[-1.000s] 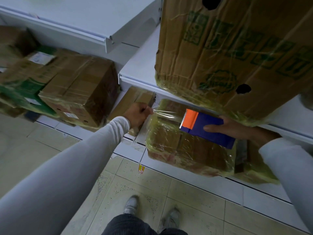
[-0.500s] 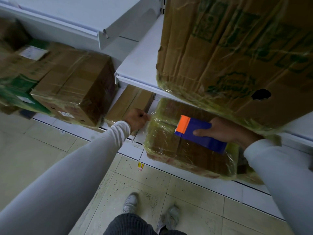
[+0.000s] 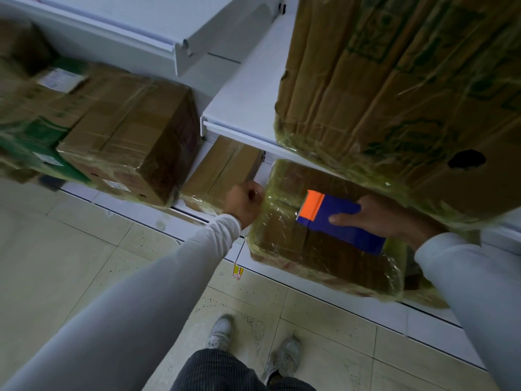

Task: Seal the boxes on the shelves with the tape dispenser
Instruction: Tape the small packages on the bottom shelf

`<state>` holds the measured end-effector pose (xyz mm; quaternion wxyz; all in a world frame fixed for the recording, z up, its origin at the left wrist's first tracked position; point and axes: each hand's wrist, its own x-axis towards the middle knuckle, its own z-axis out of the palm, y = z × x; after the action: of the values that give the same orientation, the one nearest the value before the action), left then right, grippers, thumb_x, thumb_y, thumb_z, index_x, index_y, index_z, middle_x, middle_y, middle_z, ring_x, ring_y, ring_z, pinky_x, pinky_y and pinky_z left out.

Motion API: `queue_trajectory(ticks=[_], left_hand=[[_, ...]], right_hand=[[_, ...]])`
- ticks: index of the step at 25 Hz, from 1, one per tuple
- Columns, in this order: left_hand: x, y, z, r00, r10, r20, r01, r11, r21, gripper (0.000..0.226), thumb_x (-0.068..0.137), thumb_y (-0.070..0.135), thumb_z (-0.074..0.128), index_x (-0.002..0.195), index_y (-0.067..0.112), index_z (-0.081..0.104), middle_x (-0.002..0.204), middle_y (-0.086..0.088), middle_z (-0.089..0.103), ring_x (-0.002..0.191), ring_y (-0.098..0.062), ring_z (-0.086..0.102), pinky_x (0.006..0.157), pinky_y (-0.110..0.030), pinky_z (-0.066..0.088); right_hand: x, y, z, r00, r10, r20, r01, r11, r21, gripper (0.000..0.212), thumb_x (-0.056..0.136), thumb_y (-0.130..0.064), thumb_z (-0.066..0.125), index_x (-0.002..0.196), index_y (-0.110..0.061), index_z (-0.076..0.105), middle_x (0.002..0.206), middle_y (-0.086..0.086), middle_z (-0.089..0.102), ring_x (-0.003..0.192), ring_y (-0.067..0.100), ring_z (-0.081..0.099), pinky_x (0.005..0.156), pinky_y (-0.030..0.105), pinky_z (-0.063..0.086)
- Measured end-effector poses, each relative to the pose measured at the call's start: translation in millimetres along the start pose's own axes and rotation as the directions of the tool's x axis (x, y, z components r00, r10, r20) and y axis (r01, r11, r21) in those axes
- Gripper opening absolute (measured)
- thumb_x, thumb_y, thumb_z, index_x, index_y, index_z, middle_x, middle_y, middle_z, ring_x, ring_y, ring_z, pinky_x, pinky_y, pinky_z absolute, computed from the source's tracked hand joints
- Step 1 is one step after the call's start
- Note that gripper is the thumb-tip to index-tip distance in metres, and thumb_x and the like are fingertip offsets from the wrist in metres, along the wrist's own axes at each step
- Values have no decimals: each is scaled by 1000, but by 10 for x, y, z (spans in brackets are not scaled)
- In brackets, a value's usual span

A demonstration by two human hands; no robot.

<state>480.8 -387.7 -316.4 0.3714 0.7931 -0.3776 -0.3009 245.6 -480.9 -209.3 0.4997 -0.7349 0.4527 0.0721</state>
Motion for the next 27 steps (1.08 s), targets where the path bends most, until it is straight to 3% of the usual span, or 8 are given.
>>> queue_trajectory(ticks=[4, 8, 12, 15, 17, 21, 24, 27], left_hand=[[-102, 38, 98, 999, 48, 25, -50, 994, 96, 25, 88, 40, 62, 83, 16, 67, 76, 2, 66, 70, -16, 61, 63, -22, 41], [-111, 58, 157, 1000, 22, -17, -20, 996, 90, 24, 86, 42, 65, 90, 19, 69, 75, 7, 61, 65, -8, 55, 65, -21, 38], [-129, 27, 68, 999, 52, -4, -51, 994, 97, 22, 84, 40, 68, 76, 20, 64, 64, 11, 57, 59, -5, 51, 63, -20, 38], [-76, -38, -122, 999, 38, -15, -35, 985, 172, 23, 84, 38, 68, 85, 16, 66, 79, -2, 66, 75, -21, 61, 70, -27, 46], [-44, -67, -249, 997, 24, -79, -3, 968, 251, 33, 85, 33, 67, 111, 14, 63, 103, -11, 68, 95, -32, 63, 79, -30, 46], [-116, -50, -98, 960, 278, 38, -270, 879, 393, 45, 96, 24, 49, 140, 17, 44, 151, -12, 34, 128, -37, 45, 101, -37, 38], [-159, -169, 19, 927, 359, 110, -359, 761, 540, 47, 101, 28, 37, 146, 16, 34, 157, -13, 16, 146, -30, 13, 117, -37, 19], [-149, -245, 0, 927, 354, 127, -356, 721, 594, 49, 102, 32, 30, 149, 19, 26, 159, -10, 11, 147, -27, 7, 118, -41, 16]], right_hand=[[16, 92, 6, 999, -12, -41, 11, 999, -37, 39, 91, -19, 68, 55, -23, 52, 34, -19, 53, 34, -11, 51, 38, 2, 33], [26, 164, 4, 998, -2, -64, -3, 996, -89, 37, 87, -30, 73, 55, -22, 57, 36, -16, 56, 36, -8, 53, 38, 3, 32], [14, 170, 32, 994, 68, -82, -82, 980, -184, 56, 79, -55, 72, 84, 1, 70, 71, 15, 71, 68, 25, 69, 59, 25, 39], [89, 105, 218, 994, 48, -101, -74, 961, -265, 62, 73, -68, 69, 75, -7, 64, 70, 14, 65, 69, 30, 65, 62, 31, 38], [155, -2, 388, 994, 18, -106, -48, 958, -282, 54, 75, -67, 68, 70, -14, 58, 64, 4, 60, 62, 23, 61, 56, 29, 36], [213, -105, 506, 990, 3, -141, -44, 958, -283, 51, 78, -64, 68, 63, -20, 49, 54, -2, 50, 50, 16, 50, 48, 27, 29], [212, -89, 485, 993, 2, -117, -36, 957, -288, 51, 80, -62, 67, 60, -21, 46, 52, -4, 45, 49, 15, 47, 48, 27, 28], [161, -55, 297, 997, -10, -70, -12, 952, -305, 54, 80, -62, 67, 74, -9, 64, 64, 4, 60, 62, 21, 59, 58, 28, 36]])
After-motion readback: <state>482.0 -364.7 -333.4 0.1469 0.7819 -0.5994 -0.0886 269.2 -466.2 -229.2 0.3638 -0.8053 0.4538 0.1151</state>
